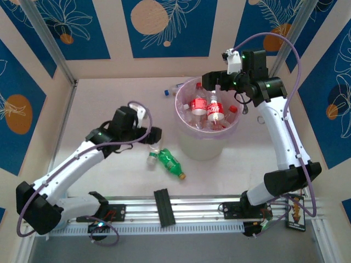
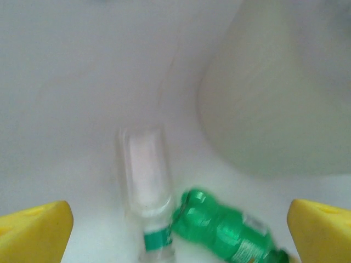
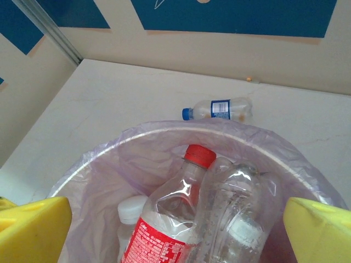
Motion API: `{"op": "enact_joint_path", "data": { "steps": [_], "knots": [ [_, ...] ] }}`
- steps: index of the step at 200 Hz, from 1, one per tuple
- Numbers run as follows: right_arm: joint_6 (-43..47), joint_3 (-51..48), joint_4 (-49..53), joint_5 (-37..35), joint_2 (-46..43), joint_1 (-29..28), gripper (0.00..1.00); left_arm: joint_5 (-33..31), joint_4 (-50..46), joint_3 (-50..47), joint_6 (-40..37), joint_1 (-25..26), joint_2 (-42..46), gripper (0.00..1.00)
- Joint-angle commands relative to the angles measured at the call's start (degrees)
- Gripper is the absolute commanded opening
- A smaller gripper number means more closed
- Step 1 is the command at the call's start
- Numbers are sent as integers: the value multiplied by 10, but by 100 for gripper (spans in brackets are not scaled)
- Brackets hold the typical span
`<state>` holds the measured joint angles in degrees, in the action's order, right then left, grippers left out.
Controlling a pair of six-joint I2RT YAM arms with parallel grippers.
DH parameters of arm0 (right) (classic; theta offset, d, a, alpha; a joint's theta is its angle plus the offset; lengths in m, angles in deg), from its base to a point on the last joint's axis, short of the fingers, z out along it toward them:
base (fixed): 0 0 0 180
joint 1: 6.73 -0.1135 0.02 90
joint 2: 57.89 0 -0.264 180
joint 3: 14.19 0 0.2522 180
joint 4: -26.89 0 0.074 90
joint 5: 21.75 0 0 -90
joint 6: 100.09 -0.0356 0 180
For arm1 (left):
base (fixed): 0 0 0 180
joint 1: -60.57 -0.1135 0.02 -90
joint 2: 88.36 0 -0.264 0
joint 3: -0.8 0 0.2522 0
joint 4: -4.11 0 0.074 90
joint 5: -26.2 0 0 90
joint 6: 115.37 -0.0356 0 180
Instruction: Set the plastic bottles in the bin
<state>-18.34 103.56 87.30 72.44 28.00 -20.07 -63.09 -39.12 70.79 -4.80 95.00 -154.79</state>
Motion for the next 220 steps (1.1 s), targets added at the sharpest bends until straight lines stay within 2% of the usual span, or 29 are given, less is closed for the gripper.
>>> {"op": "enact_joint_path", "data": {
  "steps": [1, 67, 139, 220],
  "knots": [
    [-11, -7, -14, 24, -13, 3, 100, 34, 23, -53, 62, -19, 7, 100],
    [1, -28, -7, 16, -29, 7, 100, 89, 111, -96, 66, -21, -105, 100],
    [4, -30, -2, 17, -31, 10, 99, 60, 177, -96, 79, -19, -199, 100],
    [7, -35, -2, 9, -41, 10, 99, -18, 177, -78, 73, -21, -240, 72]
  ]
}}
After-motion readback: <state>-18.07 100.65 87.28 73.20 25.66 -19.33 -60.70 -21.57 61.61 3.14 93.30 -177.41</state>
